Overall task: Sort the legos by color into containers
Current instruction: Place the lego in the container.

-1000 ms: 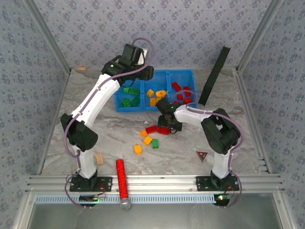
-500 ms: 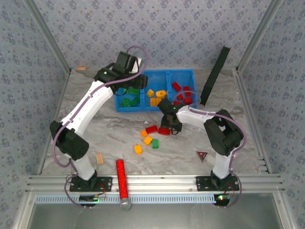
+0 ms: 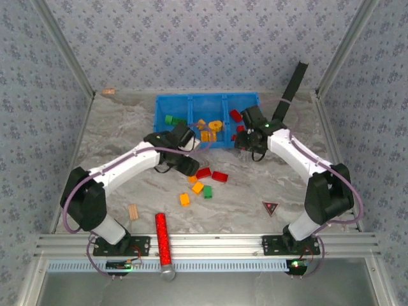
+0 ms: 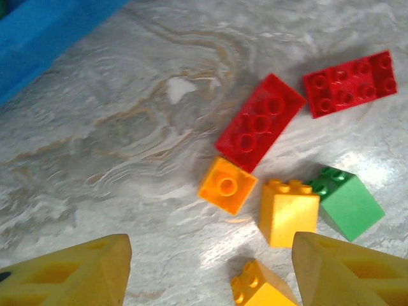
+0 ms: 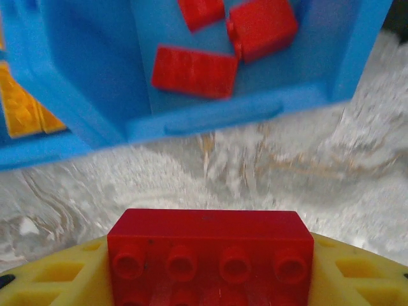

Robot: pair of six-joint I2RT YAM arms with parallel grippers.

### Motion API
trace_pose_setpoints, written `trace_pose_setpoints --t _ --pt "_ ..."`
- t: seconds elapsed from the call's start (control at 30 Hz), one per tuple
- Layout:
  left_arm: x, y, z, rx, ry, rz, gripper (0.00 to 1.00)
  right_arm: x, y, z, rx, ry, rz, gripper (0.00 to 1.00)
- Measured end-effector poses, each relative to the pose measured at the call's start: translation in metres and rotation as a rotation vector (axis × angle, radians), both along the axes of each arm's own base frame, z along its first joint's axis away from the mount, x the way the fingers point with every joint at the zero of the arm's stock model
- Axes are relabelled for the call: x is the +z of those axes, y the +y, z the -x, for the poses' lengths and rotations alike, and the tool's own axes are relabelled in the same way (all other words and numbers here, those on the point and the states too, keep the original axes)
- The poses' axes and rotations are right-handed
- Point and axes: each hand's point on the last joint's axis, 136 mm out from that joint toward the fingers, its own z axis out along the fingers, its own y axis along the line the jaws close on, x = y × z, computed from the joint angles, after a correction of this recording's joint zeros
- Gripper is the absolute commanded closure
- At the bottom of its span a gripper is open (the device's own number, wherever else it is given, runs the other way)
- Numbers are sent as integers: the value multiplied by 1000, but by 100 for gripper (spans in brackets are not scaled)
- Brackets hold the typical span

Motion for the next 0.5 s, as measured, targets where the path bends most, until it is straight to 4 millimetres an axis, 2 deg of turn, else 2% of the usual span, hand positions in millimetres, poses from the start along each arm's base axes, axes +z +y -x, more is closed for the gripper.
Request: trace_pose_setpoints --t 0.1,0.2,0.37,0.5 --pt "1 -21 1 -88 -56 11 31 16 -7 -24 -6 -49 -9 51" --pt "-7 -38 0 -163 -97 -1 30 21 -10 -53 -10 -79 -8 52" --pt "-32 -53 1 -256 -107 -57 31 10 -6 -92 6 -77 6 52" --pt "-48 -53 0 -286 -93 -90 30 -1 0 -111 24 -65 11 51"
